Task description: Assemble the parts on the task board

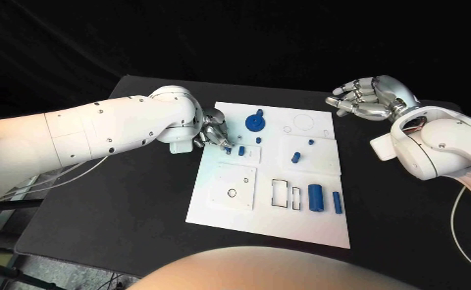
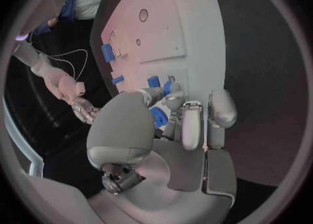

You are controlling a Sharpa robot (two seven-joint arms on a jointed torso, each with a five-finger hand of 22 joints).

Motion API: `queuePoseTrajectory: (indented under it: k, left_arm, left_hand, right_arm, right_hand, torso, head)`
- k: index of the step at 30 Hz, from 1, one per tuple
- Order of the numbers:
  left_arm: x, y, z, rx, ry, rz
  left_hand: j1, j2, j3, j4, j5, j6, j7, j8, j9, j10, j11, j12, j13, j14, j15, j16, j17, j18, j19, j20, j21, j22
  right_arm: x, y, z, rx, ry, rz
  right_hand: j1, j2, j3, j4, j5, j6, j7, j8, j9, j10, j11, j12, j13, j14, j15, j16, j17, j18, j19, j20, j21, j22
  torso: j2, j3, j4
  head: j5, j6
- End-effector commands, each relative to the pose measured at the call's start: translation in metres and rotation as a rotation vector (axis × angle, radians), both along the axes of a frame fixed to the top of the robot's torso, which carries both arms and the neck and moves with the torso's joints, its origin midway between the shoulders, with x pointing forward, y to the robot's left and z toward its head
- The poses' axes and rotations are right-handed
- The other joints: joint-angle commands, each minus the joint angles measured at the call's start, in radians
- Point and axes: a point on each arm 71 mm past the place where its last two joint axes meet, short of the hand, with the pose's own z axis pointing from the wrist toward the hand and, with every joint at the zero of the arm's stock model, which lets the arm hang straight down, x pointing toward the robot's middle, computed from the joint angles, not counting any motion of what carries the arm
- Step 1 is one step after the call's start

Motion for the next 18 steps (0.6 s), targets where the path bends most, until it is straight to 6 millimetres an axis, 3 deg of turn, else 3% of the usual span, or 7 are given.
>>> queuePoseTrajectory:
  k: [1, 18]
  left_arm:
    - [-0.0003, -0.0016, 0.0007, 0.004, -0.037, -0.015]
    - [-0.0033, -0.0029, -0.0028, 0.028, -0.075, -0.022]
  left_hand:
    - [-0.001, -0.009, 0.119, -0.112, 0.001, 0.006, -0.010, 0.004, 0.000, 0.004, 0.000, 0.006, 0.000, 0.049, -0.006, 0.005, 0.025, -0.011, 0.006, -0.003, 0.003, 0.000]
    - [-0.004, -0.011, 0.129, -0.115, 0.000, 0.009, -0.011, 0.006, 0.002, 0.010, -0.001, 0.011, 0.007, 0.050, -0.006, 0.005, 0.026, -0.013, 0.013, -0.004, 0.008, 0.010]
  right_arm:
    - [-0.0004, 0.0014, -0.0007, -0.007, 0.004, 0.016]
    - [-0.0004, 0.0011, -0.0013, -0.004, 0.008, 0.015]
  right_hand:
    - [-0.001, 0.012, -0.005, 0.001, 0.003, -0.005, 0.040, 0.004, -0.001, -0.008, 0.001, 0.003, -0.002, -0.005, 0.003, -0.005, -0.001, 0.004, -0.004, 0.005, -0.006, -0.002]
    - [-0.003, 0.014, -0.009, 0.001, 0.003, -0.006, 0.040, 0.005, -0.002, -0.009, 0.001, 0.005, -0.003, -0.005, 0.003, -0.006, -0.002, 0.004, -0.004, 0.005, -0.006, -0.003]
  torso:
    - [0.000, 0.0001, -0.0002]
    - [0.000, -0.0008, 0.0000]
  head:
    - [0.001, -0.002]
    - [0.002, -0.007]
